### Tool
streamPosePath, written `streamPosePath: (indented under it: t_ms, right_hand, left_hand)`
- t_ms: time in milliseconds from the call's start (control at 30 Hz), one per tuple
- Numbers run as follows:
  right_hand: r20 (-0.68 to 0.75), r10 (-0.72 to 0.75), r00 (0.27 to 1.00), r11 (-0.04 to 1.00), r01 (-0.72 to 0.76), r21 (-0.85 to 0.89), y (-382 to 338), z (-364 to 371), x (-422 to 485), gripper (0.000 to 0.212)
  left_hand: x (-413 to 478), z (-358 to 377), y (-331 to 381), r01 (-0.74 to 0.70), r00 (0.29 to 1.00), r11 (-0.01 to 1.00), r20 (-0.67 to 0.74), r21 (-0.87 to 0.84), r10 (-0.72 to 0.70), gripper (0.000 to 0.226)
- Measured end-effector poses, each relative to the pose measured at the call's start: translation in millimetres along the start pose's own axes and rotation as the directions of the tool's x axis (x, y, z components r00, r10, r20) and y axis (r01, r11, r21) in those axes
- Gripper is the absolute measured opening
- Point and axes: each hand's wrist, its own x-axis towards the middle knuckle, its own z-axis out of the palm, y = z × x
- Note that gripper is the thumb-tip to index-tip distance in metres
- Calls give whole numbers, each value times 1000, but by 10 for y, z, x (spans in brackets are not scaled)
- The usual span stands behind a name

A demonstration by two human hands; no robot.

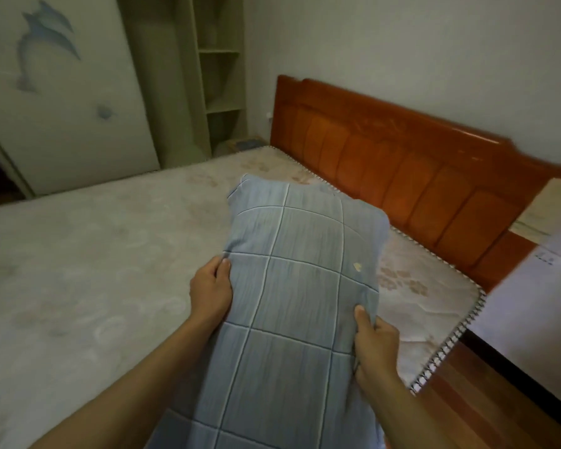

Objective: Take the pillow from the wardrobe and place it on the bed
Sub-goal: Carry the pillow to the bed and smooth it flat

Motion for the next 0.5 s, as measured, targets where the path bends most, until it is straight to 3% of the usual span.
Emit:
streamPosePath:
  t_ms: [333,500]
  right_hand:
    - [222,136,965,987,-112,-116,284,1429,467,49]
    - [443,258,859,963,-189,-193,525,1923,667,30]
  left_hand:
    - [1534,-152,-419,1,999,956,48,294,-16,21]
    - [2081,-104,-485,28,989,918,125,395,-83,24]
